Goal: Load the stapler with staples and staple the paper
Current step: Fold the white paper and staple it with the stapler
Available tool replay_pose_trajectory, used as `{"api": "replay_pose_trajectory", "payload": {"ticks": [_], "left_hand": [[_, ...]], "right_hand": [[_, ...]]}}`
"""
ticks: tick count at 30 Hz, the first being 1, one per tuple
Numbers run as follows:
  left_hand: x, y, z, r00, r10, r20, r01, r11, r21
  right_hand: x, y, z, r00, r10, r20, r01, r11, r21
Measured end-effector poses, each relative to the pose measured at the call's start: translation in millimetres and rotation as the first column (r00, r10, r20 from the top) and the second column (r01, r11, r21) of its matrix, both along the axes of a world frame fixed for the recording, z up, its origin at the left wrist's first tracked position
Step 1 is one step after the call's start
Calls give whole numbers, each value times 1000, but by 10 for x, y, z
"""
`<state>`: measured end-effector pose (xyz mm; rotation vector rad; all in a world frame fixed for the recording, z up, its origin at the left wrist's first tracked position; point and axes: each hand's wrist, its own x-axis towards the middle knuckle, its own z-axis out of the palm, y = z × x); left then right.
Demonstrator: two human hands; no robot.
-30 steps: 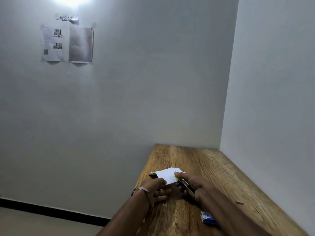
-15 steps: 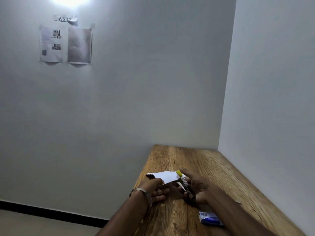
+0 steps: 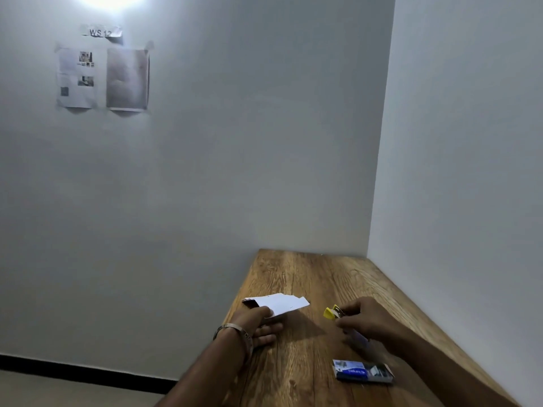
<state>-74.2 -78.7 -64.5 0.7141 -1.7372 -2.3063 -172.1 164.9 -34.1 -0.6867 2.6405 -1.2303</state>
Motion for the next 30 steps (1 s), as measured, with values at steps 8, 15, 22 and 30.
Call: {"api": "replay_pose_trajectory", "payload": {"ticks": [8,15,22,30], "left_hand": [[28,15,18,1000,11,-8,-11,1000,-10],[68,10,27,1000,-1,1,1,1000,-5],[110,57,68,1000,-11,17,11,1000,-3],[187,49,127,999,-33,28,35,998,-58]], "right_hand": [[82,59,-99,962,-80,-262,142,963,229],[50,59,-149,978,-36,-208,99,948,303],[161,-248,-28,945,-111,-308,124,992,24],[321,-779,14,993,-97,-60,89,987,-131]]}}
